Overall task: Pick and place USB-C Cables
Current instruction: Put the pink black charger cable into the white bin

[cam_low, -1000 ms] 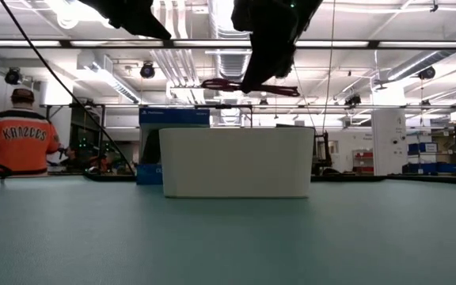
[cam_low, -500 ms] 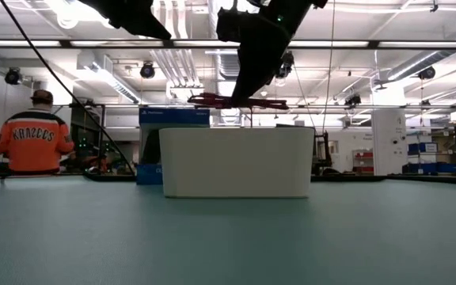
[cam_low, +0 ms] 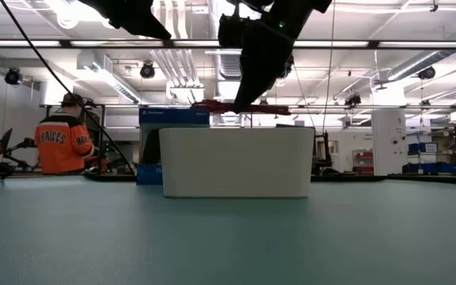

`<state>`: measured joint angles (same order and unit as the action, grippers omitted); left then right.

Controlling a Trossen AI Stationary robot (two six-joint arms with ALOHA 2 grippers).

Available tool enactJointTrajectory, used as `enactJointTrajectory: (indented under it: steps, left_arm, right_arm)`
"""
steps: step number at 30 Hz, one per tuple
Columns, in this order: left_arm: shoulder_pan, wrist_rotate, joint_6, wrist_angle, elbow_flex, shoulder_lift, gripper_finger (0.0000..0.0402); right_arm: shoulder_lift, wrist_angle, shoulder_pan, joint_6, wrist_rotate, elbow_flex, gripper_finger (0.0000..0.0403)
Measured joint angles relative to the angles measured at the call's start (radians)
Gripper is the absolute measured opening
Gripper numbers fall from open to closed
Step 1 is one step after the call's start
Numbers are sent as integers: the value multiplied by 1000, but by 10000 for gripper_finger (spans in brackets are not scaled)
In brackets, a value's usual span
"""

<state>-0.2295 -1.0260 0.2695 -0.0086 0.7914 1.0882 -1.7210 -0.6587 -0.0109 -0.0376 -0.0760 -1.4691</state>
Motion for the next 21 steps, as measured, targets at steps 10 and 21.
enactJointTrajectory:
  steps: [10,21]
  left_arm:
    - [0,0,0,0,0,0,52]
    - [0,0,0,0,0,0,52]
  right_arm:
    - [-19,51,0,-7,-2,14,27]
    - [-96,46,-1,-27,-2,15,27]
